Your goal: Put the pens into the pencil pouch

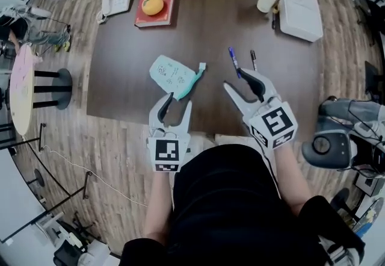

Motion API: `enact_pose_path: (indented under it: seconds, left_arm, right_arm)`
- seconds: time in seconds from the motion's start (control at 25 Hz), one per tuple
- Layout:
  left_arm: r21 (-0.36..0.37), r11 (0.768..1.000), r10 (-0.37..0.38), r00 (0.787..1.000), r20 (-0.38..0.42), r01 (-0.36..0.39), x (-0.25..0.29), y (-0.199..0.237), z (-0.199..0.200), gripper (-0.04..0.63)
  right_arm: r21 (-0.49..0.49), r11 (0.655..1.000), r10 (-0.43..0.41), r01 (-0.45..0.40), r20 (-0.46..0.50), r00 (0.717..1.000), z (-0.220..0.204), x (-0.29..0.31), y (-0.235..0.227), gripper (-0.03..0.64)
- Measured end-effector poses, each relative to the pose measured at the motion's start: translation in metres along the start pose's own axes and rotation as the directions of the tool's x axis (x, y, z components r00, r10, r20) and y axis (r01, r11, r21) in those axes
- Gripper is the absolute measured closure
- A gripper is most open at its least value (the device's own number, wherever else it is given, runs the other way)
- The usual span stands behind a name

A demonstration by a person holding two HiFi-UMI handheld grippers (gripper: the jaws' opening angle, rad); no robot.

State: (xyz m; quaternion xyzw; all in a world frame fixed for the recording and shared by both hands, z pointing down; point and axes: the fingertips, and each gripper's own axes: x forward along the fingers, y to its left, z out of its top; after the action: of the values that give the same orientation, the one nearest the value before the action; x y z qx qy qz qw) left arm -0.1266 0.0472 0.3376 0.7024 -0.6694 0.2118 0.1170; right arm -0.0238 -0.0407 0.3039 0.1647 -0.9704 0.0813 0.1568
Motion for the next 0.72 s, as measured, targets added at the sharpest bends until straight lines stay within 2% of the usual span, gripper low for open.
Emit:
enact_pose_path:
  seconds: [0.28,0.52,0.72]
  left_arm:
    - [0.034,0.999,0.023,0.997,-0.073,-0.021,0.014,0.001,-0.032,0.408]
    - [0.054,0.999,0.013,0.992,-0.124,-0.006,0.032,0.001,-0.063,0.408]
    - [0.102,0.995,-0.002,0.990,-0.138,0.017,0.047,0.003,-0.078,0.408]
  right_arm:
    - [0.014,0.999,0.031,-0.030,-0.050,0.998,-0.015,0.011,0.000,0.449]
    - [0.001,0.999,0.034,-0.034,-0.068,0.997,-0.017,0.022,0.002,0.449]
    - [-0.007,1.000,0.019,-0.019,-0.086,0.996,-0.021,0.031,0.001,0.449]
